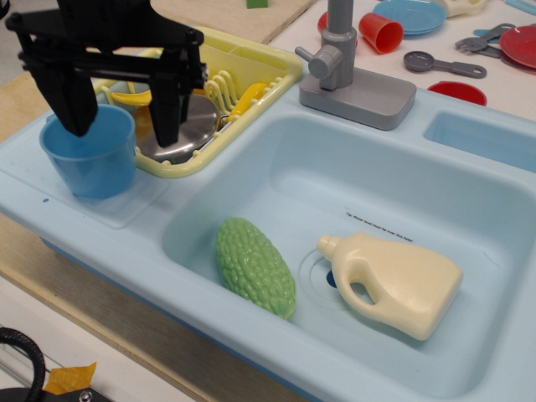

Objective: Put cup from anywhere into sink

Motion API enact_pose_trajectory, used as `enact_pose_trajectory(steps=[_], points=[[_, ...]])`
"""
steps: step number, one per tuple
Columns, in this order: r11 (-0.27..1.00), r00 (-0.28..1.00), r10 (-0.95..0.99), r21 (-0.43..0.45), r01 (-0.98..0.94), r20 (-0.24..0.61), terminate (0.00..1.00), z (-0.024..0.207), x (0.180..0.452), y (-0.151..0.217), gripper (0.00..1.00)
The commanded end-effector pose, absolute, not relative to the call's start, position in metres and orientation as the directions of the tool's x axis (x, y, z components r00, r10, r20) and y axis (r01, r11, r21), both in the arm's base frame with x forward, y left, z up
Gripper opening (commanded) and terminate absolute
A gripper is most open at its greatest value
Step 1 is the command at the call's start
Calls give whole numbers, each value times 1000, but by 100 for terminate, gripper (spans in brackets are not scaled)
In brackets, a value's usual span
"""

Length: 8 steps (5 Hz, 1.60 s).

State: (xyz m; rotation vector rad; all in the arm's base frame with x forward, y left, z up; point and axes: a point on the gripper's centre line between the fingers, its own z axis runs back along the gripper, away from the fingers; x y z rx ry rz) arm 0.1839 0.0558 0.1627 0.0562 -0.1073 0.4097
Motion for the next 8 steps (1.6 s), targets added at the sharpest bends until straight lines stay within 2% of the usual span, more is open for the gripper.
enact_pose_trajectory(steps=[1,3,4,6,7,8], points=[[907,901,415,19,-420,124,0,157,185,65,100],[907,903,420,-18,-420,96,0,133,184,68,100],[906,901,423,-33,-422,99,0,129,186,67,0],[909,903,414,7,-417,112,0,145,186,60,0],[917,912,389,34,-396,133,0,161,194,47,0],[937,927,343,15,-349,152,0,167,209,29,0]])
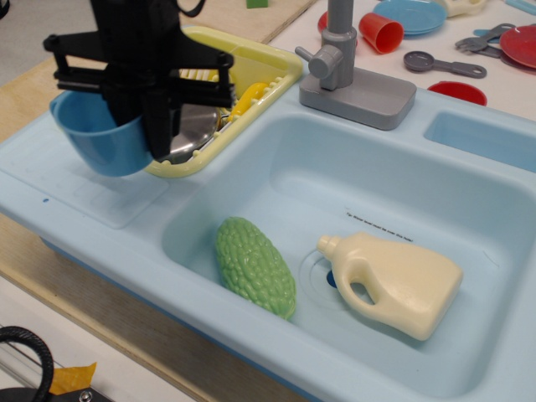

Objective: Put cup from anywhere into sink

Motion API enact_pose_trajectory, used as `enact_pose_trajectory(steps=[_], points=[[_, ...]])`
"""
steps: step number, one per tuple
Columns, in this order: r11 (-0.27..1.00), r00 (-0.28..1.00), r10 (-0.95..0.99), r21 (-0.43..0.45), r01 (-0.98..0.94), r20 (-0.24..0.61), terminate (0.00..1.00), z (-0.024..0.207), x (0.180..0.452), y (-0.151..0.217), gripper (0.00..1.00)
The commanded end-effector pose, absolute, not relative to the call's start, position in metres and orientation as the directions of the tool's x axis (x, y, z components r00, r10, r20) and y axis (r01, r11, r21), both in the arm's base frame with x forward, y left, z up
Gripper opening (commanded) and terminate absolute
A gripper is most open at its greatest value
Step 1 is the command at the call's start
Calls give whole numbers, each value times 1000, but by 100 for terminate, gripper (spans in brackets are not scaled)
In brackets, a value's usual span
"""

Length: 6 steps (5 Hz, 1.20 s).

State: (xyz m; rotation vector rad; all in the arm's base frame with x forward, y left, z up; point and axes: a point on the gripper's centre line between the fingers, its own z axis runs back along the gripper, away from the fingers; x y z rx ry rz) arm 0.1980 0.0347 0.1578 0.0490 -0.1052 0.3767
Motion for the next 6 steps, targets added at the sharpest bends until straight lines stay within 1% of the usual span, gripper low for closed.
enact_pose_trajectory(steps=[1,2,3,4,6], points=[[959,938,283,-63,-276,202,0,164,229,1,0],[975,951,208,-130,-182,228,0,159,256,-32,0],[976,960,168,-177,-130,225,0,151,269,-53,100],[975,972,121,-209,-78,201,0,148,275,-62,100],[975,972,121,-209,-78,201,0,148,275,-62,100]])
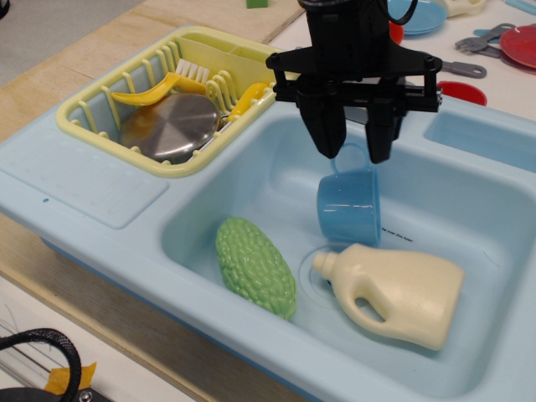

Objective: Put cup from anywhere into sink

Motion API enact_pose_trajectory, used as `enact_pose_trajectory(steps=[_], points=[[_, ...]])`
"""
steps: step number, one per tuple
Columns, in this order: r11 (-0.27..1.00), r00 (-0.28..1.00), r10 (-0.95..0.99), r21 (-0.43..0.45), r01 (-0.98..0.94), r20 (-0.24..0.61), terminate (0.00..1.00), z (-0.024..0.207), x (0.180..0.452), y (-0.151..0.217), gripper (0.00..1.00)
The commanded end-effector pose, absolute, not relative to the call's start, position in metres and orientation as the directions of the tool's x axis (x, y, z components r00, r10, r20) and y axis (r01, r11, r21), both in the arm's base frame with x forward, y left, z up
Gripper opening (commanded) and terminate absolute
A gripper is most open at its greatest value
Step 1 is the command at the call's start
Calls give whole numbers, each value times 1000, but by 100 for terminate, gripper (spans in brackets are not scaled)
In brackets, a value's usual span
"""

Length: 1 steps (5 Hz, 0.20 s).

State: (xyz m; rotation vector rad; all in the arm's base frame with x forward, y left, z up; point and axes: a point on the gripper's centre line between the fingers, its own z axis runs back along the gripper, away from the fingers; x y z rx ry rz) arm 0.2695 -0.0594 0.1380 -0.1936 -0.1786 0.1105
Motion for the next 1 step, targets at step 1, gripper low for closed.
enact_pose_trajectory(steps=[1], points=[[975,972,121,-209,-78,201,100,148,275,-62,100]])
